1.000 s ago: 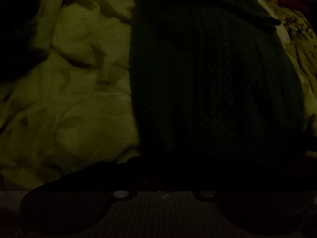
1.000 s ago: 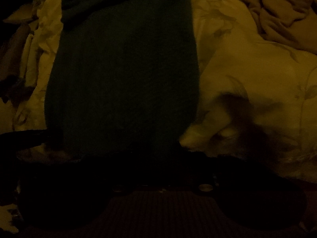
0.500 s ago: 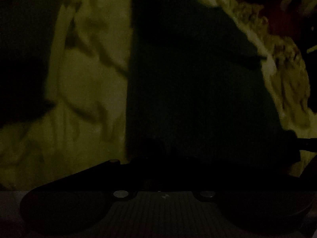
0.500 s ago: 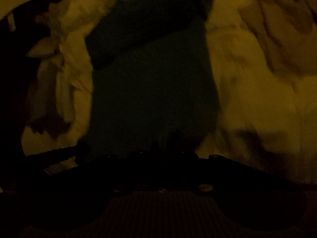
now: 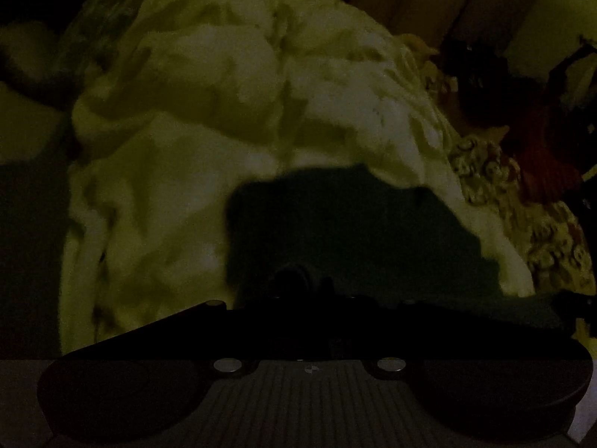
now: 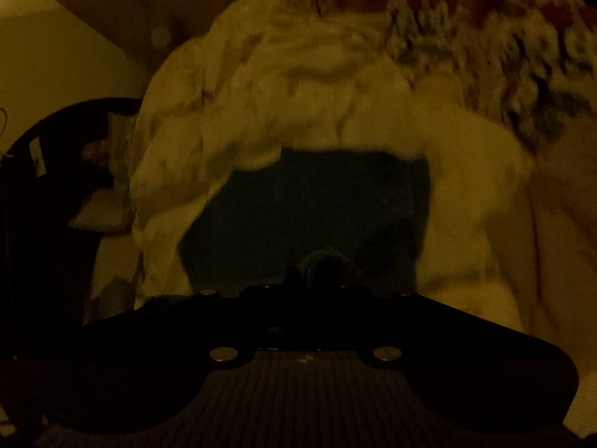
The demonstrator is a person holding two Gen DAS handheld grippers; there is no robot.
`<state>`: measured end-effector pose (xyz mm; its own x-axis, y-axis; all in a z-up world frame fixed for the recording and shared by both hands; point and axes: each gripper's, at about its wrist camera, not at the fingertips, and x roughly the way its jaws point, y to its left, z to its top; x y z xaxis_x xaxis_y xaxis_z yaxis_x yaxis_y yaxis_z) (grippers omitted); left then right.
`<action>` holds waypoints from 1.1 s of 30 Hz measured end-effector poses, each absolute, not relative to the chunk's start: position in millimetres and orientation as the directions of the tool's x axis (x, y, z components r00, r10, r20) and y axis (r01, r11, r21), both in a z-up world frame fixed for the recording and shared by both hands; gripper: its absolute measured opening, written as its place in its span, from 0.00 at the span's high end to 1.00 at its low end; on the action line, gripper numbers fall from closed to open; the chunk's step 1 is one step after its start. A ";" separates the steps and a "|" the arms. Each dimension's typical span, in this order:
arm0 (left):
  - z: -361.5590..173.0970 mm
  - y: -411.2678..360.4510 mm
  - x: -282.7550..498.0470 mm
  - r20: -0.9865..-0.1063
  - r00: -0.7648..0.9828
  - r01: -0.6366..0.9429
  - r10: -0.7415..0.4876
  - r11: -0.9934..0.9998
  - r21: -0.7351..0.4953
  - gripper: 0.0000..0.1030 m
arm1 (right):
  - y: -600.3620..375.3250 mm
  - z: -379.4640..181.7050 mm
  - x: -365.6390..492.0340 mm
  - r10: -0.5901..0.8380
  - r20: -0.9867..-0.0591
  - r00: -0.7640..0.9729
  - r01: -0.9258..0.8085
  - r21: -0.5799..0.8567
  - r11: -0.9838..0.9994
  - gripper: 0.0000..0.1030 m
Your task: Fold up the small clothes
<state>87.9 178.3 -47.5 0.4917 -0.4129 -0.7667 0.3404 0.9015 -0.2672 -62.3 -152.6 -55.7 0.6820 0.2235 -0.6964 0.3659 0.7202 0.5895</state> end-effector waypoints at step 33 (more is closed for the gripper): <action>-87.0 136.0 186.8 -0.818 0.483 0.243 -0.312 0.945 -0.217 0.10 | -203.5 -121.4 49.1 0.079 -0.746 0.661 0.537 0.544 0.645 0.76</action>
<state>186.8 136.0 -87.0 0.4829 -0.3121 -0.8182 0.2426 0.9454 -0.2175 49.1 -203.5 -121.4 0.6613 0.0791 -0.7459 0.5368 0.6447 0.5443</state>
